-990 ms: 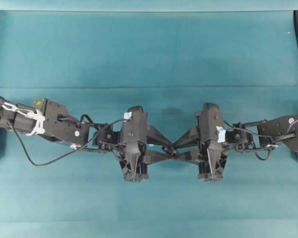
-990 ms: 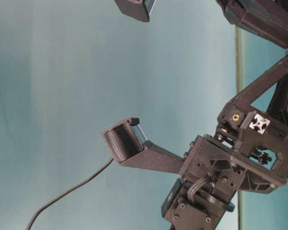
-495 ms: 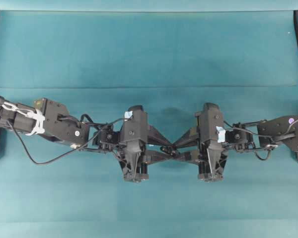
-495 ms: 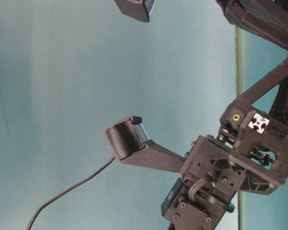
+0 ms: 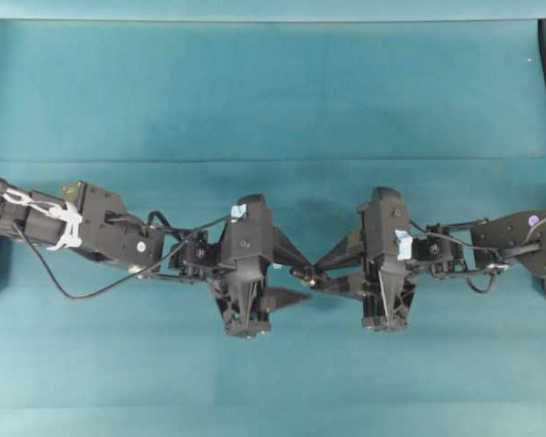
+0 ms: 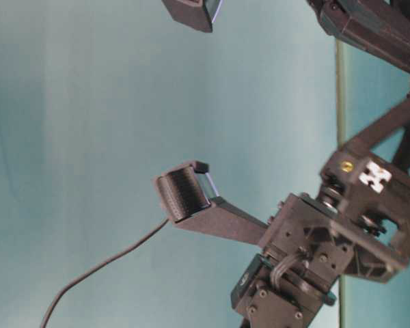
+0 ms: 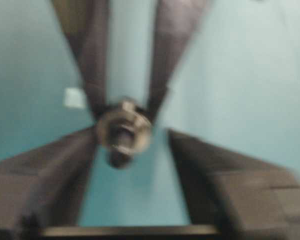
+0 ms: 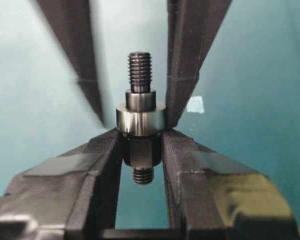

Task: Insert the washer onto the shaft with both hands.
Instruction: 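Open left gripper and withdraw it leftward from the shaft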

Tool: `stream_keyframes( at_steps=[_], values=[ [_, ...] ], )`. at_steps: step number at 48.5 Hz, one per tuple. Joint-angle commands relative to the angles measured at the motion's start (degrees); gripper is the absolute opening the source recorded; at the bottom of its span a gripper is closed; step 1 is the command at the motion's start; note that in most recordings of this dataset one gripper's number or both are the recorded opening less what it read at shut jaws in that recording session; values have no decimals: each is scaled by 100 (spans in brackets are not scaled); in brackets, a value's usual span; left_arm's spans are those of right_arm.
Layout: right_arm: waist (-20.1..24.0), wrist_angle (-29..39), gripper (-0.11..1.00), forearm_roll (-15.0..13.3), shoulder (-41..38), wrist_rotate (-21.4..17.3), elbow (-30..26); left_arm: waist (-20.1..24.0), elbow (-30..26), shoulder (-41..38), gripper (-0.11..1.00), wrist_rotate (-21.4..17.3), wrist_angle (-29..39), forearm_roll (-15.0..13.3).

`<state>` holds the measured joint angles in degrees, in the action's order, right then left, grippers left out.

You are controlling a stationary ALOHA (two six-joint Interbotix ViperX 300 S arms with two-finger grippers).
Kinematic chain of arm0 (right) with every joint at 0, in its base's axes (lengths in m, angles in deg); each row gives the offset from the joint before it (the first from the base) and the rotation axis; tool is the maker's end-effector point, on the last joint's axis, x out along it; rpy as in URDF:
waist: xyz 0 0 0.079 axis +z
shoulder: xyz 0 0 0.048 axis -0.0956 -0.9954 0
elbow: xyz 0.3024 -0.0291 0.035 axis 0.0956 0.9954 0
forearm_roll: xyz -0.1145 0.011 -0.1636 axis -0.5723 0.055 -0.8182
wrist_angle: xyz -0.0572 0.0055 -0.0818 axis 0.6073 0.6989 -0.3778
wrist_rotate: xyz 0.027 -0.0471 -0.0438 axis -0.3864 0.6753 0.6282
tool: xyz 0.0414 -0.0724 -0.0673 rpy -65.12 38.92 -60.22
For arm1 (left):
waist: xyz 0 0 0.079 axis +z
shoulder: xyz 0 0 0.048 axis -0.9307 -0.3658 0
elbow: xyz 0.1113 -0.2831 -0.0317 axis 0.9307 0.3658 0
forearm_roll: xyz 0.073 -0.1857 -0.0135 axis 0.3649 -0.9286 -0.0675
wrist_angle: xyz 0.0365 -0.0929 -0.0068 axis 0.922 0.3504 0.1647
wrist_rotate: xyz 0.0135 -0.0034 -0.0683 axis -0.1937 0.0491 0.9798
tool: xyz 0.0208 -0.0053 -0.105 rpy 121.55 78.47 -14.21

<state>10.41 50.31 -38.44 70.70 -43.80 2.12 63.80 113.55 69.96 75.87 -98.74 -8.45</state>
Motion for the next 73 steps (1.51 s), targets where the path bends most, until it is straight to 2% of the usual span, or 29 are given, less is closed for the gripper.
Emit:
stream_keyframes(
  at_steps=[1, 7, 33, 44, 73],
  values=[
    [0, 26, -1, 18, 70, -26, -105, -18, -18, 185, 73, -35, -26, 18],
    [0, 53, -1, 18, 70, -9, -105, -9, 44, 272, 69, -53, -26, 18],
    [9, 53, -1, 18, 70, -18, -114, -9, 220, 352, 69, -44, 18, 18],
    [9, 53, -1, 18, 70, -18, -114, -9, 343, 501, 69, -18, 387, 18],
    [44, 53, -1, 18, 70, -26, -97, -9, 1424, 1705, 69, 9, 905, 18]
  ],
)
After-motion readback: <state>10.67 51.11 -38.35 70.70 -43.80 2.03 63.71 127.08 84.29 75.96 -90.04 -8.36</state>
